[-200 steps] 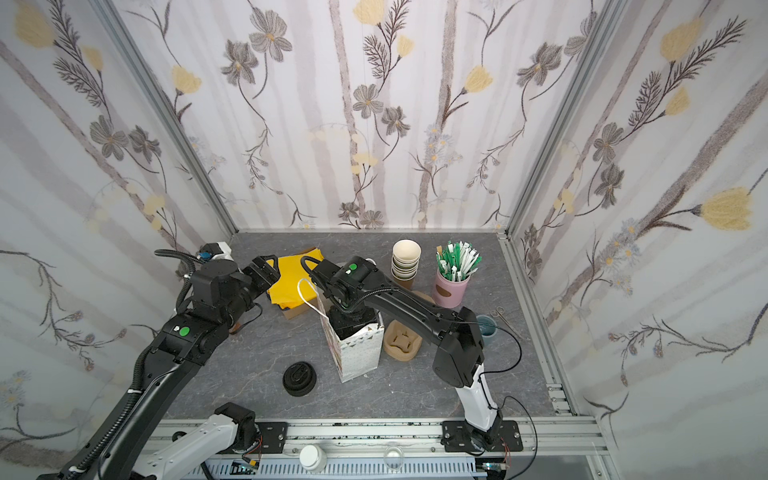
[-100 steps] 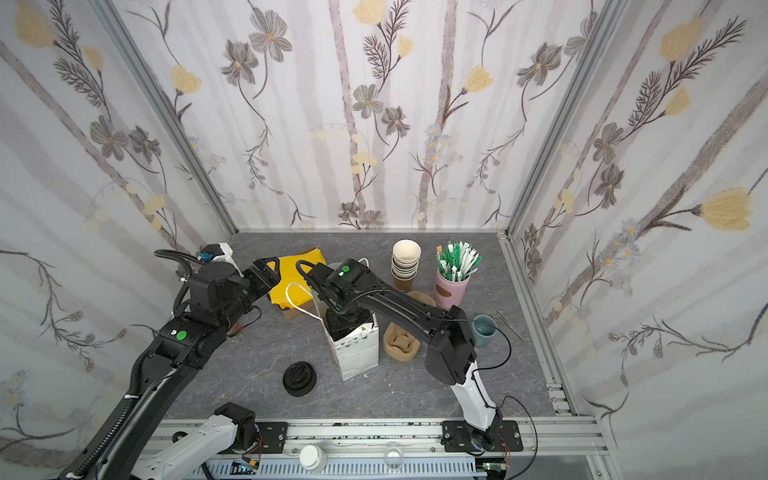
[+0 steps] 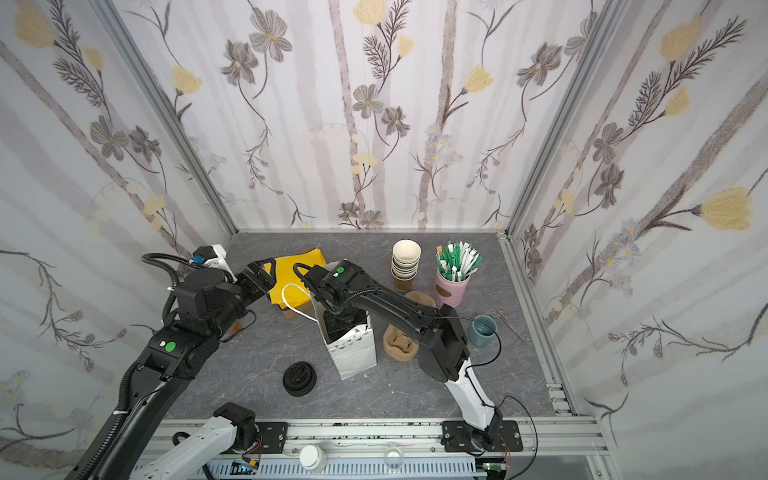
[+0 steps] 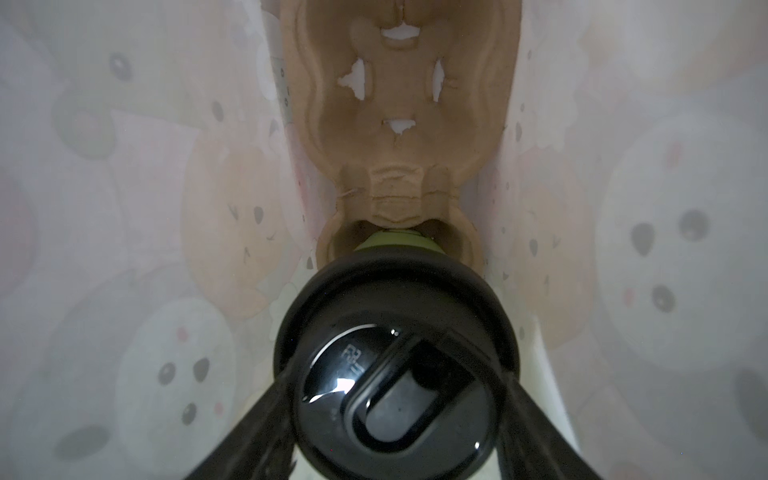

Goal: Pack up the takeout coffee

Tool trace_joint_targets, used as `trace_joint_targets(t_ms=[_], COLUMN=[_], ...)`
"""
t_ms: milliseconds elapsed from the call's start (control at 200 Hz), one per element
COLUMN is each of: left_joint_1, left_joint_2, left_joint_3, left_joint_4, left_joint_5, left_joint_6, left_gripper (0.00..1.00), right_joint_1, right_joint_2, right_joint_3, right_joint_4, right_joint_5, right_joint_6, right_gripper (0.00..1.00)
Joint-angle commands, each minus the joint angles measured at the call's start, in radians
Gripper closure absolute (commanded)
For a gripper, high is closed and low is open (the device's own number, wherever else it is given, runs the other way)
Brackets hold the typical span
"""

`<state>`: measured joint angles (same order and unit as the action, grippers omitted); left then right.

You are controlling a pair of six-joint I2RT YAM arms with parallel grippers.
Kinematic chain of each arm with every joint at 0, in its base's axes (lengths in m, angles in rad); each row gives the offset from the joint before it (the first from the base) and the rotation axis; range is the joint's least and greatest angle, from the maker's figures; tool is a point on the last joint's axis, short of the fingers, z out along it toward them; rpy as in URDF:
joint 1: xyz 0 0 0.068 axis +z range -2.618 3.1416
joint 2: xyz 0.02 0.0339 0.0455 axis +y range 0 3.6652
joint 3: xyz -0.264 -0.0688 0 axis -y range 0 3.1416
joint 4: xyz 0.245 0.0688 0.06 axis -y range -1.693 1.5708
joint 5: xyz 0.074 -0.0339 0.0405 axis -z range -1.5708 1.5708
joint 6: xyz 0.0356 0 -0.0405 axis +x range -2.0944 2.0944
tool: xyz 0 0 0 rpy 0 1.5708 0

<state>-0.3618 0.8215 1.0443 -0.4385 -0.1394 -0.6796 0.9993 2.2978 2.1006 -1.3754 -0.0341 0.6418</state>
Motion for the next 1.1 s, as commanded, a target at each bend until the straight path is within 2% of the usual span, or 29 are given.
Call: trace_joint_targets(t_ms=[0, 225, 450, 674, 789, 1094], left_joint_1=[0.000, 0.001, 0.001, 0.001, 0.002, 0.002], left_joint_2=[-0.017, -0.032, -0.016, 0.013, 0.031, 0.050], left_joint_3=[0.017, 0.097, 0.143, 0.144, 0.144, 0.119], left_joint_4=[0.001, -0.128, -0.264, -0.306, -0.313, -0.319], left_joint_5=[0.046, 0.156, 0.311, 0.428, 0.469, 0.502], left_joint_6=[0.045, 0.139, 0.149, 0.141, 0.133, 0.136], left_gripper=[0.20, 0.18, 0.16, 0.18, 0.23, 0.48], right_joint_1=[0.001, 0.005, 0.016, 0.018, 0.018, 0.019], right_joint_2=[0.016, 0.033, 0.045, 0.055, 0.061, 0.074], right_joint_3=[0.003, 0.011, 0.011, 0.005, 0.004, 0.002], right_joint_4=[0.019, 0.019, 0.019, 0.019, 0.021, 0.030], right_joint_5=[0.035, 0.046, 0.058, 0.093, 0.109, 0.115], right_joint_6=[-0.006, -0.015, -0.021, -0.022, -0.027, -0.036], right_gripper=[0.36, 0.36, 0.36, 0.36, 0.35, 0.35])
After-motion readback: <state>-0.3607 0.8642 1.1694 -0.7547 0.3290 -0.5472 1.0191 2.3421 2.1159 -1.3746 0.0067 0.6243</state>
